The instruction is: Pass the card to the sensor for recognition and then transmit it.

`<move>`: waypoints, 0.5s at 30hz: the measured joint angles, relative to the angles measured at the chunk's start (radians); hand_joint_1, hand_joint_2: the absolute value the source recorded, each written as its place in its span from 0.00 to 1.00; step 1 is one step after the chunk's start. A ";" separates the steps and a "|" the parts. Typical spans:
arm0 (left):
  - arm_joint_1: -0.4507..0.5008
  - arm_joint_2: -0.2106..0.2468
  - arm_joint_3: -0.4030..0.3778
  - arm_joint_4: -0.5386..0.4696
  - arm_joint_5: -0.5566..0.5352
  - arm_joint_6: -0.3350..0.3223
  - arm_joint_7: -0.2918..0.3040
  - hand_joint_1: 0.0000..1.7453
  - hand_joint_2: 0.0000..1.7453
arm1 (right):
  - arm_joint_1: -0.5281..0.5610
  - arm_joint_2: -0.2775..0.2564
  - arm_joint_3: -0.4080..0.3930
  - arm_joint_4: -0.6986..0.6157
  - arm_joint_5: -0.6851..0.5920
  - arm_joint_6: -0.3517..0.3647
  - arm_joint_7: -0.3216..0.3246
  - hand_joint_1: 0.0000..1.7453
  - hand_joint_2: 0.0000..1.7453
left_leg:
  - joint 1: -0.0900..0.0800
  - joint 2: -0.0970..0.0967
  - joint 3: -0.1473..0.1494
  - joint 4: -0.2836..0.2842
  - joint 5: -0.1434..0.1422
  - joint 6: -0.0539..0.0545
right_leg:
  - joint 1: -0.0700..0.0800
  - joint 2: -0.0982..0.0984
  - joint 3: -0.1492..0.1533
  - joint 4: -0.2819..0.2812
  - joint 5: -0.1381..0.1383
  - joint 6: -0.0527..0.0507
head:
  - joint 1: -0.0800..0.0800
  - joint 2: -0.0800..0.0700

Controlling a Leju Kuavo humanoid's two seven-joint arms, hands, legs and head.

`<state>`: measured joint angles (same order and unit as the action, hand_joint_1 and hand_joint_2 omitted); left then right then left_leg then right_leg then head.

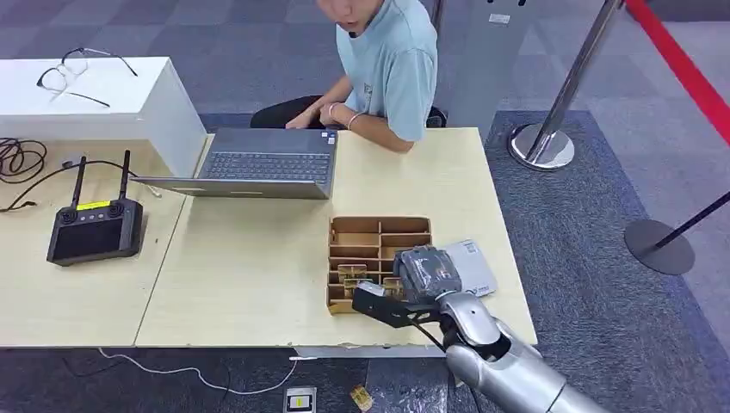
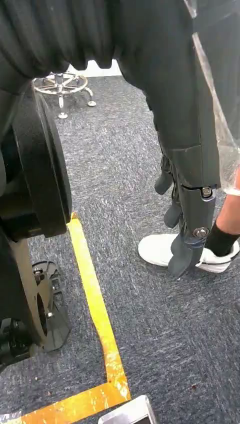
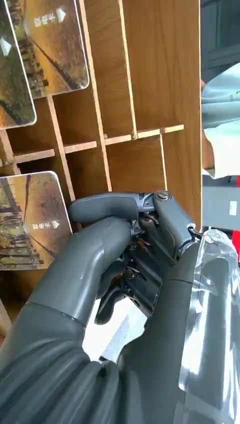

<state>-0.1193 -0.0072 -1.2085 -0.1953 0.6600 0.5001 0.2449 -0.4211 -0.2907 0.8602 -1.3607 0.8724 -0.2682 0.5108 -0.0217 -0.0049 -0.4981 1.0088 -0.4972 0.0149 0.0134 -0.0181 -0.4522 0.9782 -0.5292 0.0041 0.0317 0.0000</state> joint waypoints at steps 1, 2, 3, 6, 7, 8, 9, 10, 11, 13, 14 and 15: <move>0.000 0.000 0.000 0.000 0.000 0.000 0.000 0.00 1.00 | 0.000 0.000 0.000 0.000 -0.001 -0.001 -0.001 1.00 1.00 | 0.000 0.000 0.000 0.000 0.000 0.000 | 0.000 0.000 0.000 0.000 0.000 0.000 | 0.000 0.000; 0.000 0.000 0.000 0.000 0.000 0.000 0.000 0.00 1.00 | 0.000 0.001 0.000 0.002 -0.002 -0.003 -0.001 1.00 1.00 | 0.000 0.000 0.000 0.000 0.000 0.000 | 0.000 0.000 0.000 0.000 0.000 0.000 | 0.000 0.000; 0.000 0.000 0.000 0.000 0.000 0.000 0.000 0.00 1.00 | 0.000 0.001 0.000 0.002 -0.004 -0.007 -0.001 1.00 1.00 | 0.000 0.000 0.000 0.000 0.000 0.000 | 0.000 0.000 0.000 0.000 0.000 0.000 | 0.000 0.000; 0.000 0.000 0.000 0.000 0.000 0.000 0.000 0.00 1.00 | 0.000 0.001 -0.003 0.003 -0.006 -0.016 -0.002 1.00 1.00 | 0.000 0.000 0.000 0.000 0.000 0.000 | 0.000 0.000 0.000 0.000 0.000 0.000 | 0.000 0.000; 0.000 0.000 0.000 0.000 0.000 0.000 0.000 0.00 1.00 | 0.000 0.001 -0.004 0.003 -0.008 -0.016 -0.002 1.00 1.00 | 0.000 0.000 0.000 0.000 0.000 0.000 | 0.000 0.000 0.000 0.000 0.000 0.000 | 0.000 0.000; 0.000 0.000 0.000 0.000 0.001 0.001 0.000 0.00 1.00 | 0.000 0.001 -0.004 0.003 -0.010 -0.016 -0.002 1.00 1.00 | 0.000 0.000 0.000 0.000 0.000 0.000 | 0.000 0.000 0.000 0.000 0.000 0.000 | 0.000 0.000; 0.000 0.000 0.000 0.000 0.003 0.001 0.000 0.00 1.00 | 0.000 0.001 -0.005 0.003 -0.011 -0.016 -0.002 0.94 1.00 | 0.000 0.000 0.000 0.000 0.000 0.000 | 0.000 0.000 0.000 0.000 0.000 0.000 | 0.000 0.000; 0.000 0.000 0.000 0.000 0.004 0.002 0.000 0.00 1.00 | 0.000 0.001 -0.006 0.003 -0.013 -0.016 -0.002 0.82 1.00 | 0.000 0.000 0.000 0.000 0.000 0.000 | 0.000 0.000 0.000 0.000 0.000 0.000 | 0.000 0.000; 0.000 0.000 0.000 0.000 0.005 0.002 0.000 0.00 1.00 | 0.000 0.000 -0.006 0.003 -0.013 -0.016 -0.002 0.79 1.00 | 0.000 0.000 0.000 0.000 0.000 0.000 | 0.000 0.000 0.000 0.000 0.000 0.000 | 0.000 0.000; 0.000 0.000 0.000 0.000 0.008 0.003 0.000 0.00 1.00 | 0.000 -0.002 -0.008 0.002 -0.012 -0.016 -0.002 0.69 1.00 | 0.000 0.000 0.000 0.000 0.000 0.000 | 0.000 0.000 0.000 0.000 0.000 0.000 | 0.000 0.000; 0.000 0.000 0.000 0.000 0.008 0.003 0.000 0.00 1.00 | 0.001 -0.003 -0.009 -0.002 -0.010 -0.013 0.001 0.75 1.00 | 0.000 0.000 0.000 0.000 0.000 0.000 | 0.000 0.000 0.000 0.000 0.000 0.000 | 0.000 0.000; 0.000 0.000 0.000 0.000 0.008 0.003 0.000 0.00 1.00 | 0.002 -0.004 -0.011 -0.005 -0.008 -0.011 0.002 0.75 1.00 | 0.000 0.000 0.000 0.000 0.000 0.000 | 0.000 0.000 0.000 0.000 0.000 0.000 | 0.000 0.000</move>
<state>-0.1192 -0.0076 -1.2089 -0.1953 0.6680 0.5028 0.2445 -0.4192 -0.2949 0.8492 -1.3661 0.8644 -0.2796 0.5127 -0.0217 -0.0049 -0.4982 1.0090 -0.4972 0.0149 0.0133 -0.0181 -0.4522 0.9782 -0.5292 0.0041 0.0317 0.0000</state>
